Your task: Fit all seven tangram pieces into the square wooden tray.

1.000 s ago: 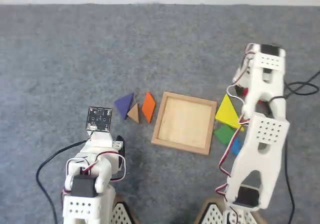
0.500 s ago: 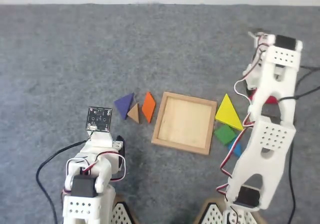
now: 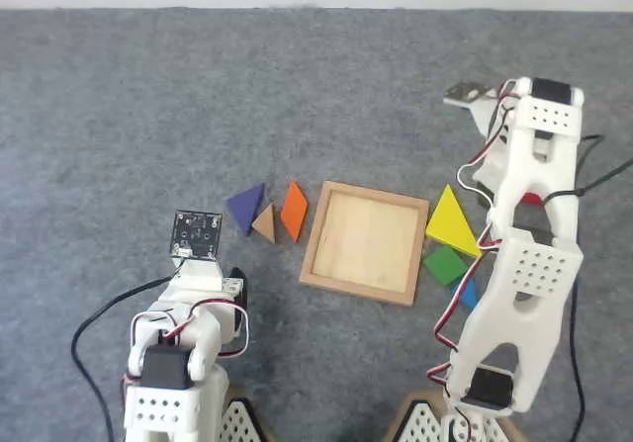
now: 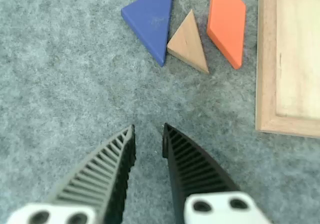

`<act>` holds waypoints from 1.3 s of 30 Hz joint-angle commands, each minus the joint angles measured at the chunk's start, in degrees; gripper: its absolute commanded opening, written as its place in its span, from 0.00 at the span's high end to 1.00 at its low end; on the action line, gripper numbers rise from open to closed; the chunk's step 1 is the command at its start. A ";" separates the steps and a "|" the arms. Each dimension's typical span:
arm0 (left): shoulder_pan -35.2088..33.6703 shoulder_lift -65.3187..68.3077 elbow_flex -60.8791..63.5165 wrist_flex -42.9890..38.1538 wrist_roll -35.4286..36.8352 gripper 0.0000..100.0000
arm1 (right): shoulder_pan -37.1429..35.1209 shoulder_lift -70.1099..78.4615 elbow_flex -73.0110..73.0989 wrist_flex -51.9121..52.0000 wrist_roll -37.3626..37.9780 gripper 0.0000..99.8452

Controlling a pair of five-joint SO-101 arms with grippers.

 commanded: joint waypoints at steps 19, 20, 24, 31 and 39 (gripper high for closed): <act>0.18 -1.14 -0.75 0.35 -0.26 0.91 | 1.63 4.35 -0.18 -14.20 -8.35 0.57; 0.18 -1.14 -0.75 0.35 -0.26 0.91 | 1.45 4.35 -0.18 -14.81 -9.23 0.57; 0.18 -1.14 -0.75 0.35 -0.26 0.91 | 1.19 5.05 -0.18 -16.13 -11.08 0.57; 0.18 -1.14 -0.75 0.35 -0.26 0.91 | 1.54 7.69 -0.18 -17.10 -10.99 0.61; 0.18 -1.14 -0.75 0.35 -0.26 0.91 | 1.27 7.43 -0.18 -16.92 -10.90 0.68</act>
